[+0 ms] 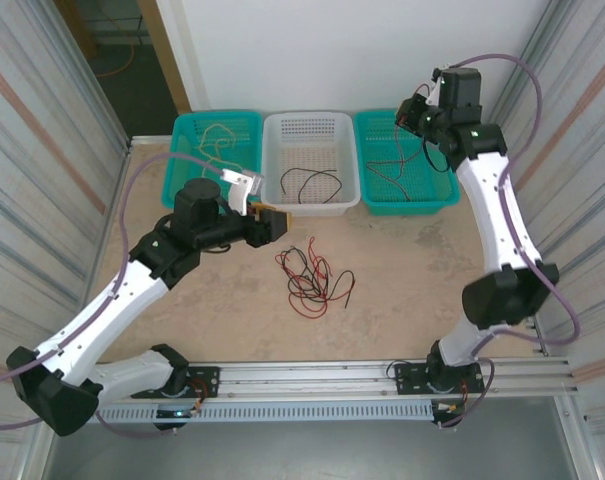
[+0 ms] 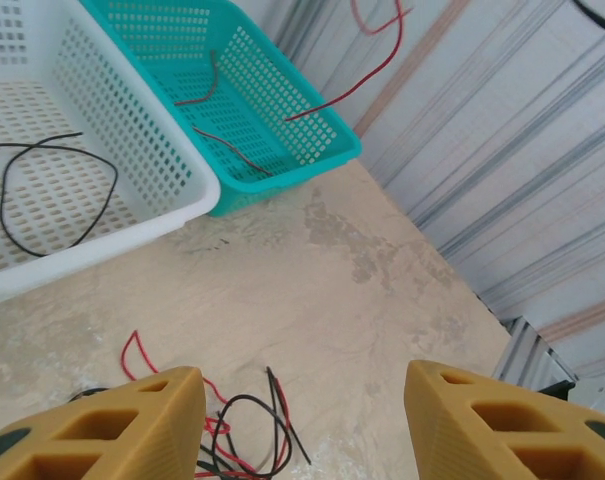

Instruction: Untangle the cables

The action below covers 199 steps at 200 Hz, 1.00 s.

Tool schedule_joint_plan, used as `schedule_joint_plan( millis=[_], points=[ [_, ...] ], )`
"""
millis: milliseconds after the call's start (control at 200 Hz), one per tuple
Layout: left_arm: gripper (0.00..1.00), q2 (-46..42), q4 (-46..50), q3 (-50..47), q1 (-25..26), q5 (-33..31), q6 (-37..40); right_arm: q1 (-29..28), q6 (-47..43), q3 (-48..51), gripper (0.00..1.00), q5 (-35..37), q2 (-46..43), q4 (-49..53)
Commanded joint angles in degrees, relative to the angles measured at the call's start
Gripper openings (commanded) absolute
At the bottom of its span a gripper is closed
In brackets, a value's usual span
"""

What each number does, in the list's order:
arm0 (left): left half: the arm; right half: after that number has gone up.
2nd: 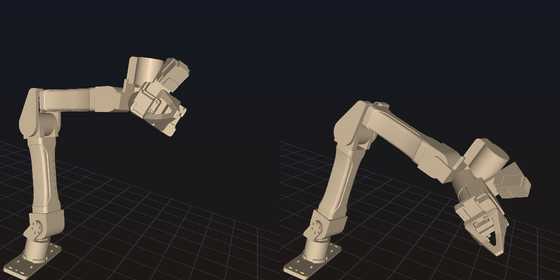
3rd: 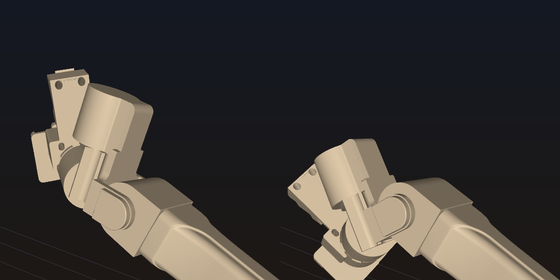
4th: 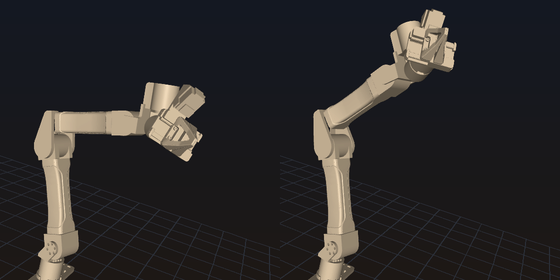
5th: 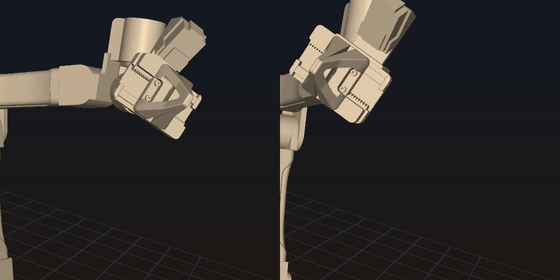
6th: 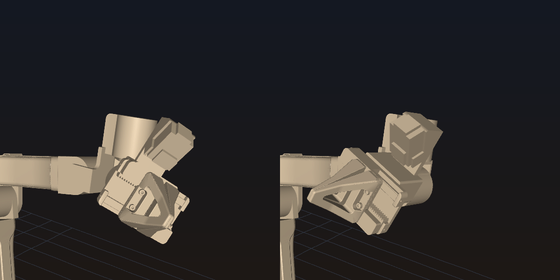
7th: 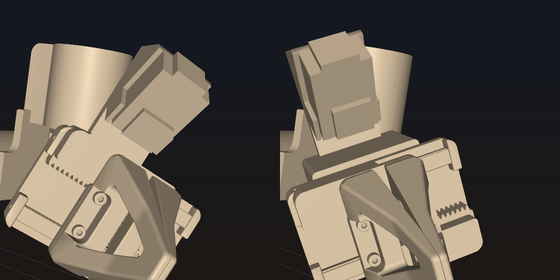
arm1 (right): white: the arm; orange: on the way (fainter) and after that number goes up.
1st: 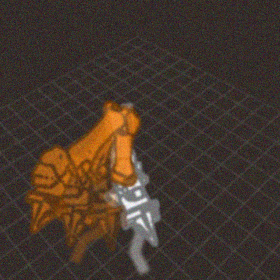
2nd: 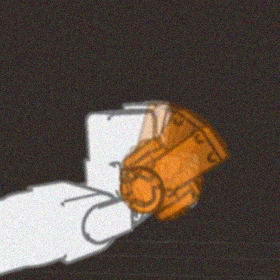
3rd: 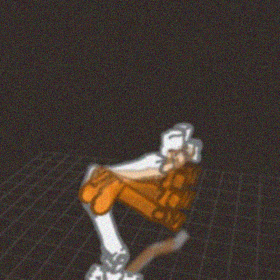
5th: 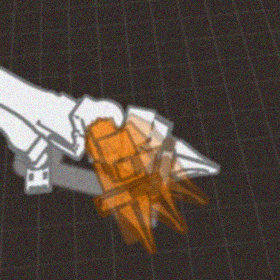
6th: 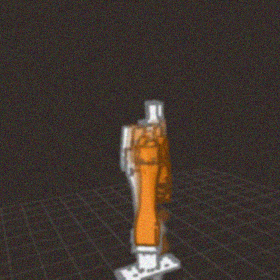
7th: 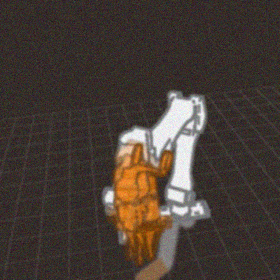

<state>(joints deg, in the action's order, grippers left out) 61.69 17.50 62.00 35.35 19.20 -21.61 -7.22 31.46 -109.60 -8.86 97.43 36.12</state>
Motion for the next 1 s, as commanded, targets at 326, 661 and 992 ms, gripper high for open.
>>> schedule_joint_plan(
  millis=[326, 661, 992],
  points=[
    [0.63, -5.02, -0.20, -3.39, 0.12, -2.06, -0.30, 3.65, -4.12, -28.07, 0.45, 0.71, 24.13, 19.10],
    [0.67, -0.24, 6.40, -3.07, -1.49, -4.56, -0.48, -2.47, -5.72, -5.25, 0.45, 3.78, 8.39, 11.49],
    [0.62, 6.62, 2.34, -6.77, -1.83, 1.19, -3.42, -21.26, -2.28, 40.48, 0.58, 0.86, -23.19, -1.85]
  ],
)
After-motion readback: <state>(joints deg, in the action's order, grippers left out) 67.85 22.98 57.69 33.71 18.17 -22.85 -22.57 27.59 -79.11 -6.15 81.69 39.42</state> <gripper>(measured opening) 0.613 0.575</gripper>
